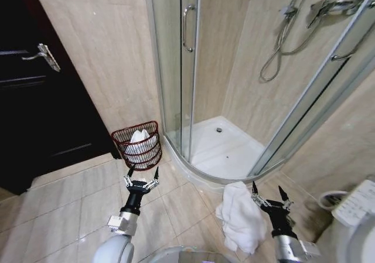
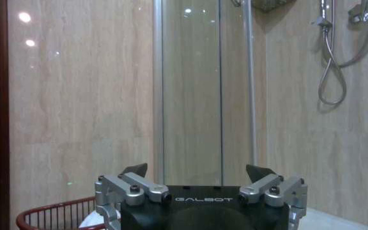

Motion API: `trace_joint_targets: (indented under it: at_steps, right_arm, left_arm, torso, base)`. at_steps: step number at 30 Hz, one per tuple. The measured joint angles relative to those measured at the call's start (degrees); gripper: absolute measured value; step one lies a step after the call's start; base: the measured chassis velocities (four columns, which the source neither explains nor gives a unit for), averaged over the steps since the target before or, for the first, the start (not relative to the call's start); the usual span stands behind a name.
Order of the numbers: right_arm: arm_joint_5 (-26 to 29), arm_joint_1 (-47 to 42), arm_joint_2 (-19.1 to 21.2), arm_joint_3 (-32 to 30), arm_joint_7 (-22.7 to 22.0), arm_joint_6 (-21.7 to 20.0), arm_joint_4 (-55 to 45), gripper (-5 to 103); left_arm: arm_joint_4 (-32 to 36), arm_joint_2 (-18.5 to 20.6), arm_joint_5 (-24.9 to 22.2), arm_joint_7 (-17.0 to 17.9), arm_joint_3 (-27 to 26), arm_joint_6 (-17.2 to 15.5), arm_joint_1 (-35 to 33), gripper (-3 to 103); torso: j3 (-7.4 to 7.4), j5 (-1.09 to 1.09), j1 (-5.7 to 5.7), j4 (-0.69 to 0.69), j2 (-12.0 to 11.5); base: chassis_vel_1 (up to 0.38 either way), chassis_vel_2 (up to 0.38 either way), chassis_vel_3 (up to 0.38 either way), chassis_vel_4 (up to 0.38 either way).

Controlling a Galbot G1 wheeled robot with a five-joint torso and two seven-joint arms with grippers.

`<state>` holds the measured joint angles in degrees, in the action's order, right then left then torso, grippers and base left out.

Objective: Discard the used towel into the hamper.

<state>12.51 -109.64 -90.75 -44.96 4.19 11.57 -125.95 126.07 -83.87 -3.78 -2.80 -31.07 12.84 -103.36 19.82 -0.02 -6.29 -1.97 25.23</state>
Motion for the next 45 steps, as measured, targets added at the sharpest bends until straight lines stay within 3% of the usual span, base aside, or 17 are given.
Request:
trace_joint_targets:
  at_steps: [15, 45]
  right_arm:
    - [-0.7, 0.2, 0.0, 0.0, -0.3, 0.3, 0.5, 100]
    - [-2.8, 0.6, -1.3, 0.9, -0.7, 0.2, 0.1, 100]
  left_arm:
    - [-1.3, -0.1, 0.1, 0.6, 0.2, 1.3, -0.2, 100]
    - [-2.7, 0.3, -1.9, 0.7, -2.5, 4.2, -0.9, 100]
  torso:
    - [-1.47, 0.02, 0.97, -0.01, -2.5]
    - [-5.92, 0.02, 3.43, -0.02, -9.4]
  base:
    - [0.004, 0.001, -0.008, -0.007]
    - [-0.014, -0.012, -0.018, -0.014]
